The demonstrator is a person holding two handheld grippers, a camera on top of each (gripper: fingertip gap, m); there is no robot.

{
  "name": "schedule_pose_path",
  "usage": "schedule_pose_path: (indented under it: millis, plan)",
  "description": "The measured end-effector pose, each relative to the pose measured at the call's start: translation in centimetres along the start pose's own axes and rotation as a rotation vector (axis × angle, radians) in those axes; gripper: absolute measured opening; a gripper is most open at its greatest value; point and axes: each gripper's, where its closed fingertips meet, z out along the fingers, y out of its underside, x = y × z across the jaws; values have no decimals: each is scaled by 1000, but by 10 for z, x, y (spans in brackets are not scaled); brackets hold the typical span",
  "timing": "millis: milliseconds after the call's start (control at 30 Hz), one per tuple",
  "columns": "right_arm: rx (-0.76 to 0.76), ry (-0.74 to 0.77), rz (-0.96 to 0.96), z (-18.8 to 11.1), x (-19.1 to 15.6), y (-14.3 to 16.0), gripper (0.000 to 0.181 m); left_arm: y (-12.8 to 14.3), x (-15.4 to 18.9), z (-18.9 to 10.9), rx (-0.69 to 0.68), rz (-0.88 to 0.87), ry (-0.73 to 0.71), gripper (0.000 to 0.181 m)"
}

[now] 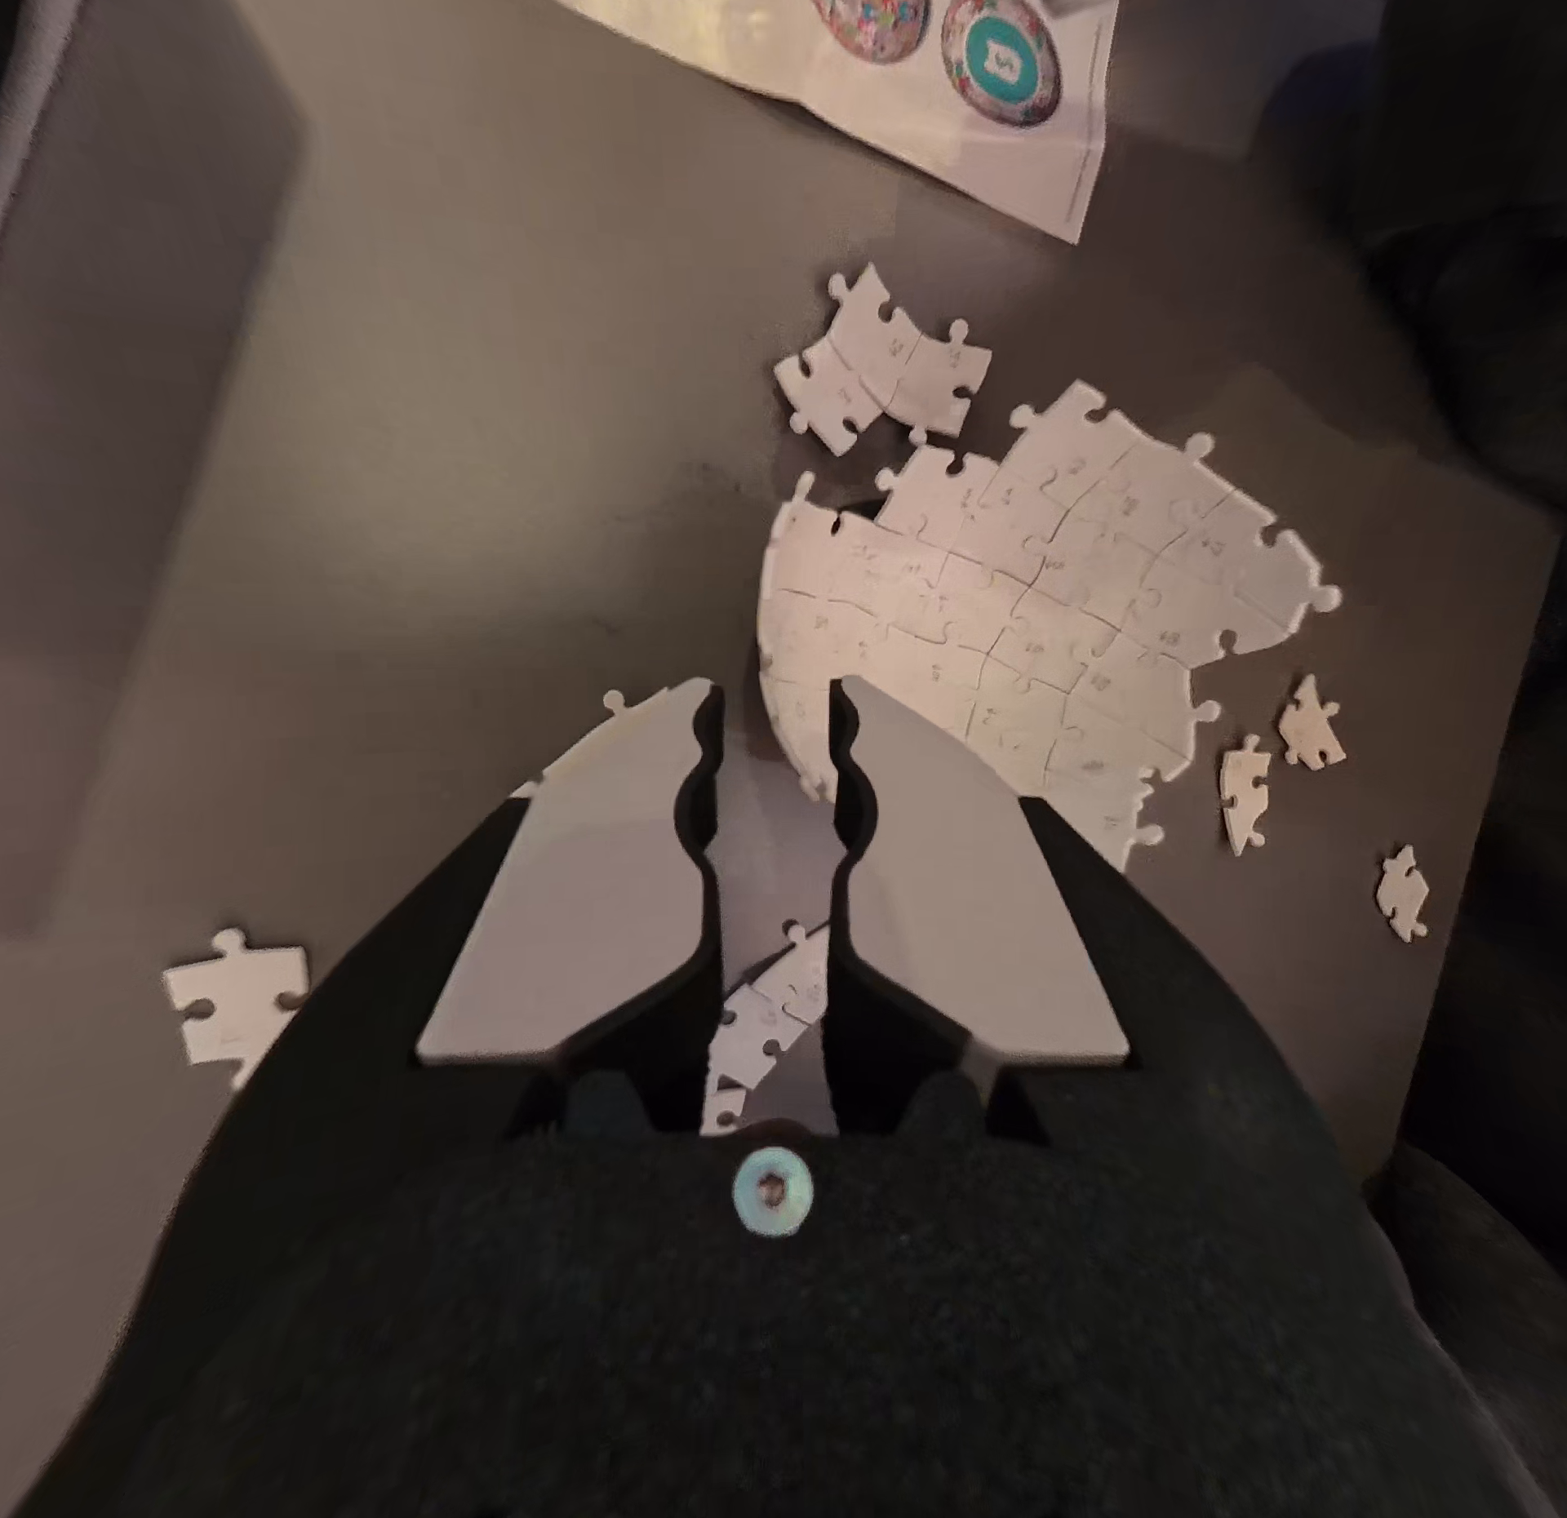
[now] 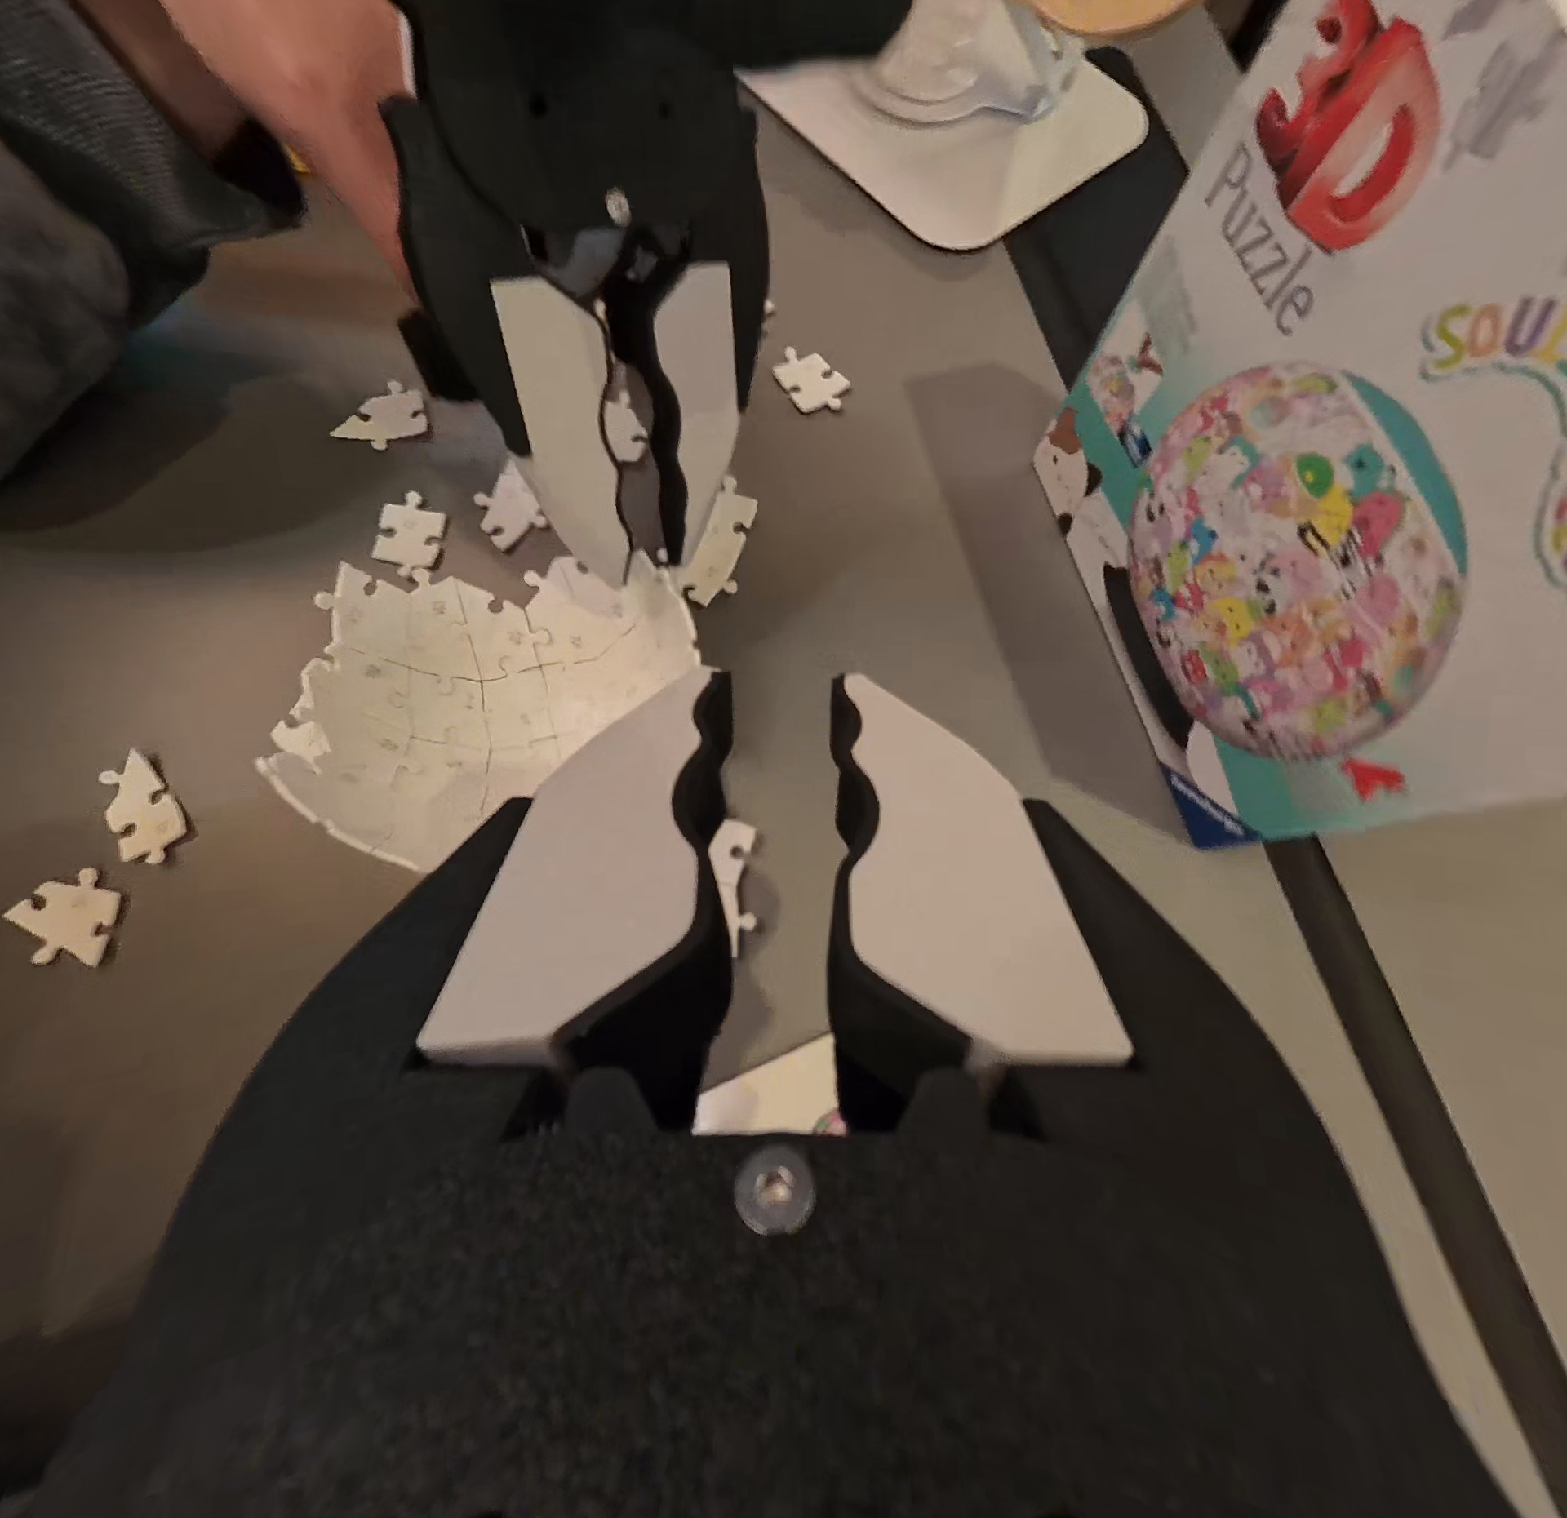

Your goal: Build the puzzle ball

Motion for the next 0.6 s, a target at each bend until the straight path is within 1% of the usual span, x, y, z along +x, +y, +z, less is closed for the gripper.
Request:
schedule_pose_path:
  millis: [67, 167, 200, 233, 300, 333, 400, 433, 467, 500, 533, 600]
  plan:
    - [7, 96, 49, -8, 1, 13, 23, -7, 2, -13, 43, 10, -27, 25]
    - [97, 172, 183, -16, -5, 30, 24, -27, 10, -42, 170, 61, -98, 25]
    - [88, 202, 226, -15, -6, 44, 29, -35, 15, -53, 218, 75, -119, 25]
    - [46, 230, 265, -14, -9, 63, 32, -42, 20, -63, 274, 81, -147, 26]
    - [-30, 265, 286, -11, -21, 95, 32, -52, 26, -81, 397, 71, -207, 26]
    - [-63, 264, 286, -8, -29, 107, 32, -53, 27, -89, 455, 48, -242, 25]
    - [-144, 197, 286, 2, -49, 122, 35, -52, 26, -97, 585, -22, -287, 27]
    - [-183, 215, 263, 5, -51, 128, 36, -48, 27, -97, 645, -54, -287, 28]
    - [-210, 229, 226, 8, -52, 133, 36, -44, 27, -94, 705, -84, -283, 33]
    - [-231, 238, 189, 10, -52, 136, 36, -37, 26, -88, 744, -110, -278, 44]
    - [-238, 254, 163, 11, -48, 137, 36, -28, 25, -82, 765, -136, -281, 50]
    - [-216, 233, 176, 11, -40, 135, 33, -14, 24, -74, 860, -166, -297, 52]
